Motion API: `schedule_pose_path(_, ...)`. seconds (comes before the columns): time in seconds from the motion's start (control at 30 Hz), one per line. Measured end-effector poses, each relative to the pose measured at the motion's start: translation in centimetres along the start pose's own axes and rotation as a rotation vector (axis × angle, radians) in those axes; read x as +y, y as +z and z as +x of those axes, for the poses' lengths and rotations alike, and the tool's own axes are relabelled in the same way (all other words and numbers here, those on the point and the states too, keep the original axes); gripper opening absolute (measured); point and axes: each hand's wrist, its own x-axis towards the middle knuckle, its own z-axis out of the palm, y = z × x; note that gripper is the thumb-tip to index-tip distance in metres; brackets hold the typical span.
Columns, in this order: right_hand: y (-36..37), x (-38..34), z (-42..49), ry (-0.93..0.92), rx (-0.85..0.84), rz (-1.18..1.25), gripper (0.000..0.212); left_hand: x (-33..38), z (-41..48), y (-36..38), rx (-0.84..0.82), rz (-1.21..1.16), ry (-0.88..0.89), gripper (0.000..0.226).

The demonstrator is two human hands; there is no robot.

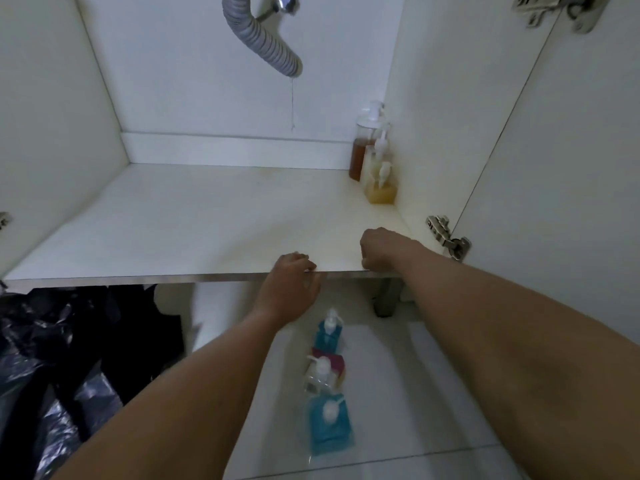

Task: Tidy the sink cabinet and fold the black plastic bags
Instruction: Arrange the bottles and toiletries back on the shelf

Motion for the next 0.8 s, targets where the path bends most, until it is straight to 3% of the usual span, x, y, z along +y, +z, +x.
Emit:
schedule_pose_path(0.07, 1.9, -1.1, -2.2, 0.009, 0.099, 0.118, 0.011, 0.1, -3.1, 0.5, 0.05, 0.066, 0.052, 0.029)
schedule_pose_path(0.17, 7.1, -2.6, -6.0, 0.018, 0.291, 0.329, 0.022, -0.4, -8.3, 2.2, 0.027, 0.098, 0.053, 0.033)
schedule_pose_path(0.23, 10.6, -3.0, -8.1, 0.029, 0.276, 0.405, 0.029, -0.3, -11.2, 2.9, -0.074, 0.034, -0.063, 0.034)
schedule_pose_path(0.43, 15.9, -3.4, -10.3, 0.136, -0.049, 0.572, 0.025, -0.2, -16.0, 5.0, -0.165, -0.187, -0.319, 0.045)
schedule_pose_path(0.57, 16.7, -4.3, -10.8, 0.053, -0.291, 0.591, 0.021, -1.1, -16.8, 6.2, -0.231, -0.235, -0.389, 0.041)
schedule_pose_path(0.67, 16.6, -4.4, -10.8, 0.104, -0.512, 0.551, 0.035, -1.4, -16.9, 6.4, -0.22, -0.25, -0.398, 0.05)
schedule_pose_path(0.8, 16.1, -4.4, -11.0, 0.104, -0.75, 0.436, 0.075, -1.3, -15.8, 6.1, -0.227, -0.296, -0.3, 0.056)
